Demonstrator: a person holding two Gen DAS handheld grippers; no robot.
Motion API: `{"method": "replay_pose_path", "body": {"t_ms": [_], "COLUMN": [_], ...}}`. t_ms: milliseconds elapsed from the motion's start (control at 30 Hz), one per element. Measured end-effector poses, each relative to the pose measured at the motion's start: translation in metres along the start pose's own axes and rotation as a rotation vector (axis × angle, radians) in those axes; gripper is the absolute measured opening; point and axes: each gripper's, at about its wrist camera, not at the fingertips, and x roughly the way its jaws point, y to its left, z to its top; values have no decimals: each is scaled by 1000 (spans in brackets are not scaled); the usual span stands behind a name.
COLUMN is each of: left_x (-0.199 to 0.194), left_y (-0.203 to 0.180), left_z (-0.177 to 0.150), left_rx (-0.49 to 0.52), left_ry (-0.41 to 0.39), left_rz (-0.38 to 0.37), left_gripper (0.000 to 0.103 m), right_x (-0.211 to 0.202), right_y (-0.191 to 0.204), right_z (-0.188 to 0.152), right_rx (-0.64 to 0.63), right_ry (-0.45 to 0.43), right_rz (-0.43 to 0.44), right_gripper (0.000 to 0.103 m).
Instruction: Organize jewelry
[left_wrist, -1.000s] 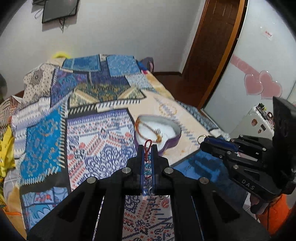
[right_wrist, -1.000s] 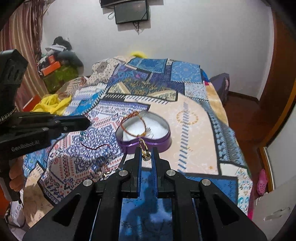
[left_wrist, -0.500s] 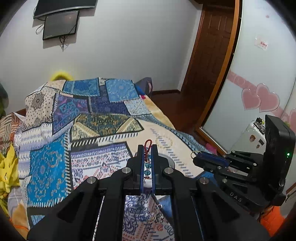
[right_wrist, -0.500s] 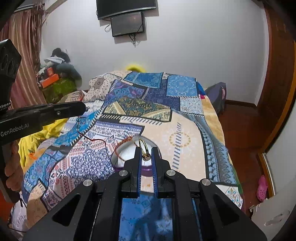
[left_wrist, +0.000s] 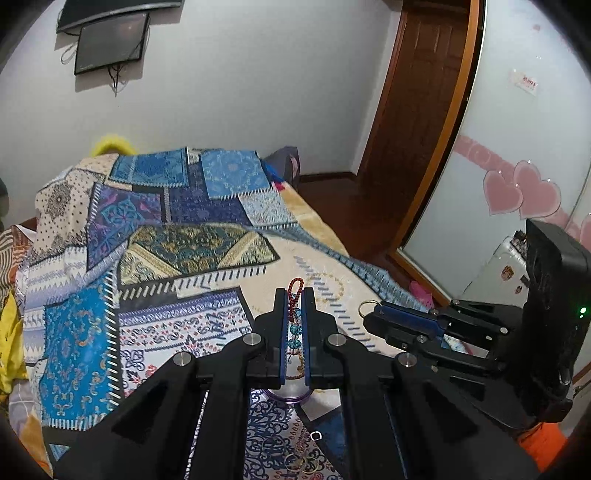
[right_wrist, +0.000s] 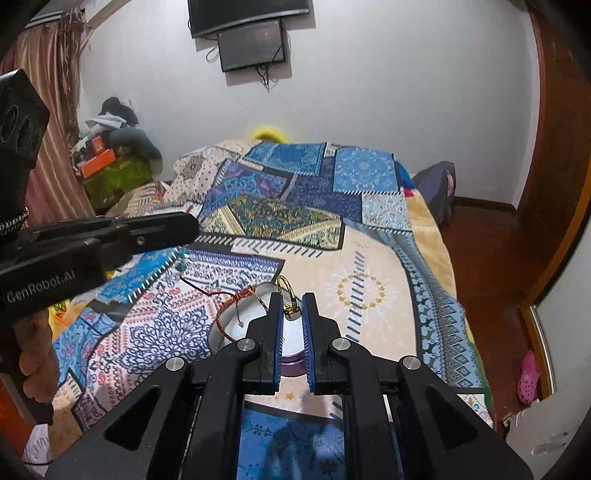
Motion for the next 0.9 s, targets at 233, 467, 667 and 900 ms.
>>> {"method": "replay_pose_path", "body": {"t_ms": [233, 467, 667, 900], "left_x": [34, 58, 66, 61], "left_y": [1, 8, 12, 13], "left_z": [-16, -29, -35, -33], "left_rx": [11, 0, -5, -12], "left_ry": [88, 156, 189, 184], "left_rz": [2, 2, 4, 9], "left_gripper": [5, 5, 5, 5], "right_x": [25, 29, 30, 32], "right_y": [-4, -6, -2, 0], "right_z": [-7, -9, -10, -9], "right_rx": [-4, -5, -39, -55], "right_ry": [67, 89, 101, 117], "right_rz": [-1, 7, 8, 6], "right_gripper": [9, 9, 9, 9]}}
